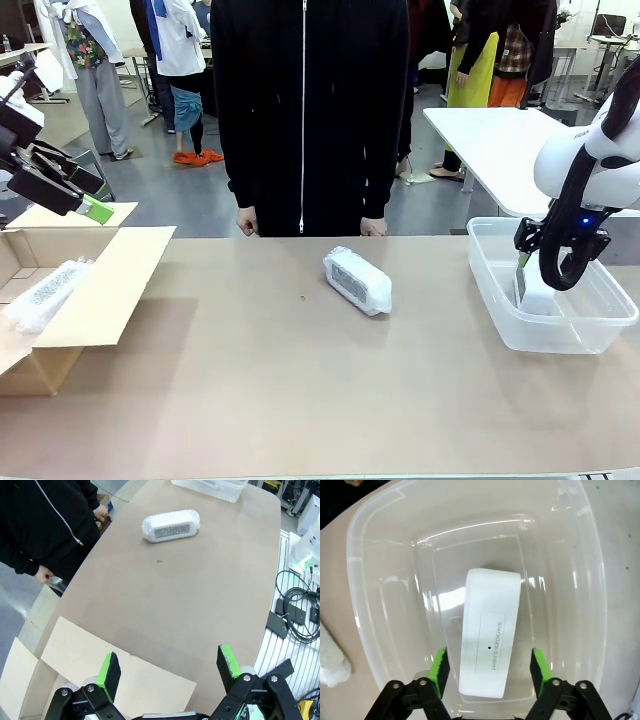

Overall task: Separate and place wrapped and unwrapped clocks.
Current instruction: If the picked Digital clock is wrapped, place it in the Package Box ; if not, place it in the Organizing box.

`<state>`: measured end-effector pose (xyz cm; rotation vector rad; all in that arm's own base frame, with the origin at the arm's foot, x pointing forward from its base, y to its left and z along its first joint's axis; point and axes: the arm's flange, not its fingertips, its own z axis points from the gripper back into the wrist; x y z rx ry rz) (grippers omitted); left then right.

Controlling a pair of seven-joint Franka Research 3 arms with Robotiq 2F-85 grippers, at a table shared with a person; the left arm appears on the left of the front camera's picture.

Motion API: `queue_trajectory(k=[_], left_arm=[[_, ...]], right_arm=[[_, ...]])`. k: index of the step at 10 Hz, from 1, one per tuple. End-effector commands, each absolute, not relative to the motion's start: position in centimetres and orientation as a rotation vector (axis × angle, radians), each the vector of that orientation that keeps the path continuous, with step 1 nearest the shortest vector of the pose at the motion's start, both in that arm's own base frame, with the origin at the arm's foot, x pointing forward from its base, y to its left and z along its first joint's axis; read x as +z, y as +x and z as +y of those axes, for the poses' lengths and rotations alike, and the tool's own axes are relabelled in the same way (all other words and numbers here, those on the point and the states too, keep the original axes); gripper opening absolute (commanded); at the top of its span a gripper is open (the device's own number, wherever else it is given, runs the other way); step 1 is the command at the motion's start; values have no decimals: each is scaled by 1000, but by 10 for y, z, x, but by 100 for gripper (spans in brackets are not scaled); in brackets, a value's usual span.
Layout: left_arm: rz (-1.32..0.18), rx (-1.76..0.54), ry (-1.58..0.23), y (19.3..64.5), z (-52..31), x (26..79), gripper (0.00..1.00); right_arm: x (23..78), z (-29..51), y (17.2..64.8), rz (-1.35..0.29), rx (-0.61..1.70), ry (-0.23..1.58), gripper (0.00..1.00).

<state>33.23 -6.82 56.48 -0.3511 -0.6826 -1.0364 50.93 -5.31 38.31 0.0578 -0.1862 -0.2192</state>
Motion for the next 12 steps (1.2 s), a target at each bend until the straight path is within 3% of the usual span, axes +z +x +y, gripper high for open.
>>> queue_trajectory(k=[1,9,12], left_arm=[[-694,-1036,-364,333,-70,565,100],[-694,-1036,-364,333,-70,565,100],[-694,-1036,-364,333,-70,565,100]], right_arm=[[393,-54,507,-172,-212,78,100],[505,-5,438,-174,-111,79,100],[527,7,418,-272,-84,69,100]])
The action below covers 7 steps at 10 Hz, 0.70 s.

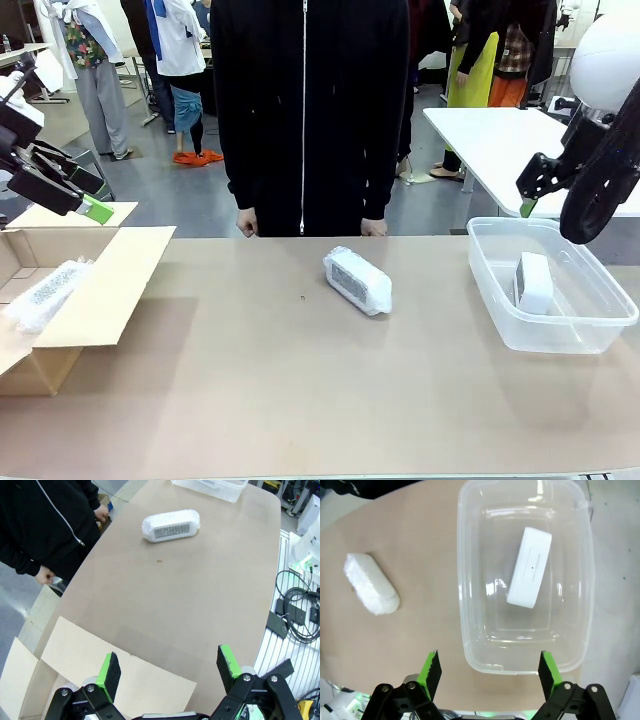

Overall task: Separate and place wrapped and unwrapped clocks.
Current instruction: If the picked Digital clock is wrapped, place it in the Package Box ; if not, place it in the Organizing box.

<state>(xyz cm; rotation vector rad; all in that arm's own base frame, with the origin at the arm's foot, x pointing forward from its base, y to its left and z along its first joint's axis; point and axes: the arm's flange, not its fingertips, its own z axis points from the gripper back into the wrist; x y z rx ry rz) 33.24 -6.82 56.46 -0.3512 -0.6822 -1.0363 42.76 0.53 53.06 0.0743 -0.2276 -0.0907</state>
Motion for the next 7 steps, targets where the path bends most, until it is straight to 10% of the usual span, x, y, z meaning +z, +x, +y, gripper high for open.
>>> queue_trajectory(k=[1,7], left_arm=[[-694,-1036,-364,333,-70,565,100],[-694,-1036,-364,333,-70,565,100]], right_arm=[[531,10,415,-273,-110,42,100],[531,5,428,-228,-91,74,100]])
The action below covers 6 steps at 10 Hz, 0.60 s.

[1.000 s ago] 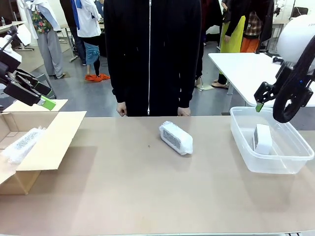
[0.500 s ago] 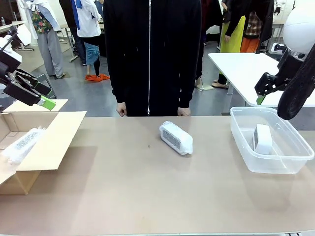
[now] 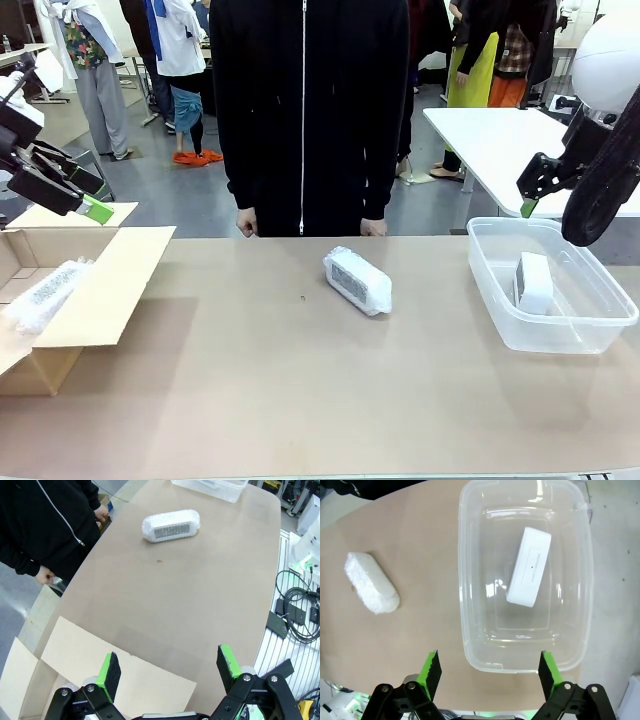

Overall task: Separate and place wrapped and unwrapped clocks.
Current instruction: Pick up the Digital clock indicated by the person.

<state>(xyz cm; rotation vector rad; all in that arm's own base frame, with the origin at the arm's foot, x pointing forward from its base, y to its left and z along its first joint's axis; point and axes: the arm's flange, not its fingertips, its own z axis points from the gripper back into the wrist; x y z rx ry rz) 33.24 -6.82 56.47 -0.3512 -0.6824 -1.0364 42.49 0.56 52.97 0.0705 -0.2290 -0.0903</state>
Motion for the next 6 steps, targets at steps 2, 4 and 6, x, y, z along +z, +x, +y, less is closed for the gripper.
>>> queue_trajectory(k=[2,4,6], left_arm=[[-694,-1036,-364,333,-70,565,100],[-694,-1036,-364,333,-70,565,100],[-694,-1036,-364,333,-70,565,100]], right_arm=[[531,5,428,-228,-91,74,100],[531,5,428,-228,-91,74,100],[531,5,428,-228,-91,74,100]])
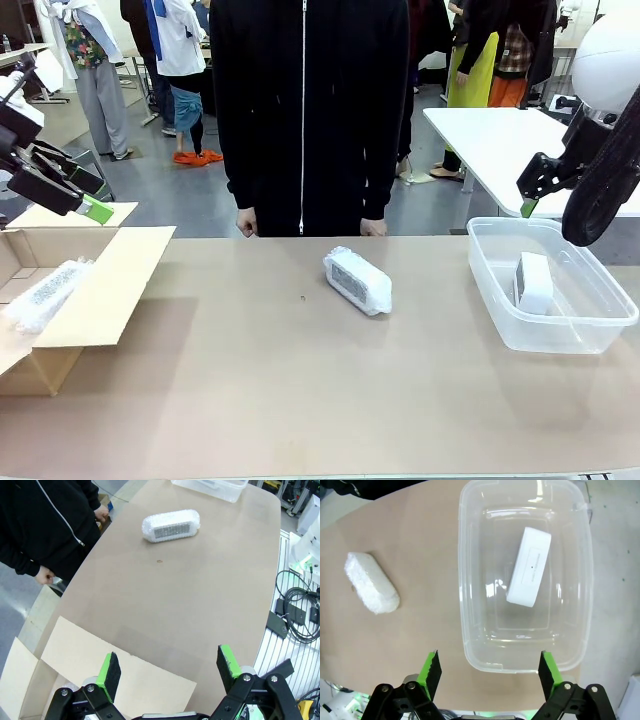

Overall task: Separate and place wrapped and unwrapped clocks.
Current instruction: Pick up the Digital clock indicated by the person.

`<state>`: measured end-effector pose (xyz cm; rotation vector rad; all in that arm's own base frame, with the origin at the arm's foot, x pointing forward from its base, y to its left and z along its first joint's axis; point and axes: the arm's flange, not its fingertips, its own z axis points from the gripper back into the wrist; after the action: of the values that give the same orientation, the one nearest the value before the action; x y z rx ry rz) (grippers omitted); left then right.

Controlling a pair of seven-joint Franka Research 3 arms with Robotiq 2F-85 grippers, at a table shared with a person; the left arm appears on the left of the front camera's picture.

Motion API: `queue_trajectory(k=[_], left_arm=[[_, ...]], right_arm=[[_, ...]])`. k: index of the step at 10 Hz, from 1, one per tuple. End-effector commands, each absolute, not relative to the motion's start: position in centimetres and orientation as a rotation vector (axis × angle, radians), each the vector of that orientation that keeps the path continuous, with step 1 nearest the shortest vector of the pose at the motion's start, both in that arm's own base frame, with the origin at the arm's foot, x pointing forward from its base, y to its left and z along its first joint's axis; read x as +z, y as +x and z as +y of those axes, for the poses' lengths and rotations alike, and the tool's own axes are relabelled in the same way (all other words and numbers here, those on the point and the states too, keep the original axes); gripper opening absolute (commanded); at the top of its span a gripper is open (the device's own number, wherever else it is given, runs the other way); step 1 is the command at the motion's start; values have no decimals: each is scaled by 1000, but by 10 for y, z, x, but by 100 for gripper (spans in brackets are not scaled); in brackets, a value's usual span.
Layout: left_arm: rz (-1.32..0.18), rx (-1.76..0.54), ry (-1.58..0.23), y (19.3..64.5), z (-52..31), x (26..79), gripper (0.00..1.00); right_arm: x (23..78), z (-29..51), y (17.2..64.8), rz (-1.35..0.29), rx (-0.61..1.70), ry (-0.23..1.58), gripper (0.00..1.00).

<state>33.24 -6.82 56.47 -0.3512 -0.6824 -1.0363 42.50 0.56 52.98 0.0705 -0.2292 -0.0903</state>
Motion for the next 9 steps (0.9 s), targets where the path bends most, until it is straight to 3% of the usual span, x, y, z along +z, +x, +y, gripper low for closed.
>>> queue_trajectory(k=[1,4,7,9], left_arm=[[-694,-1036,-364,333,-70,565,100],[-694,-1036,-364,333,-70,565,100],[-694,-1036,-364,333,-70,565,100],[-694,-1036,-364,333,-70,565,100]], right_arm=[[531,5,428,-228,-91,74,100],[548,45,380,-306,91,62,100],[542,94,315,-450,482,190,100],[559,117,296,-564,703,214,100]])
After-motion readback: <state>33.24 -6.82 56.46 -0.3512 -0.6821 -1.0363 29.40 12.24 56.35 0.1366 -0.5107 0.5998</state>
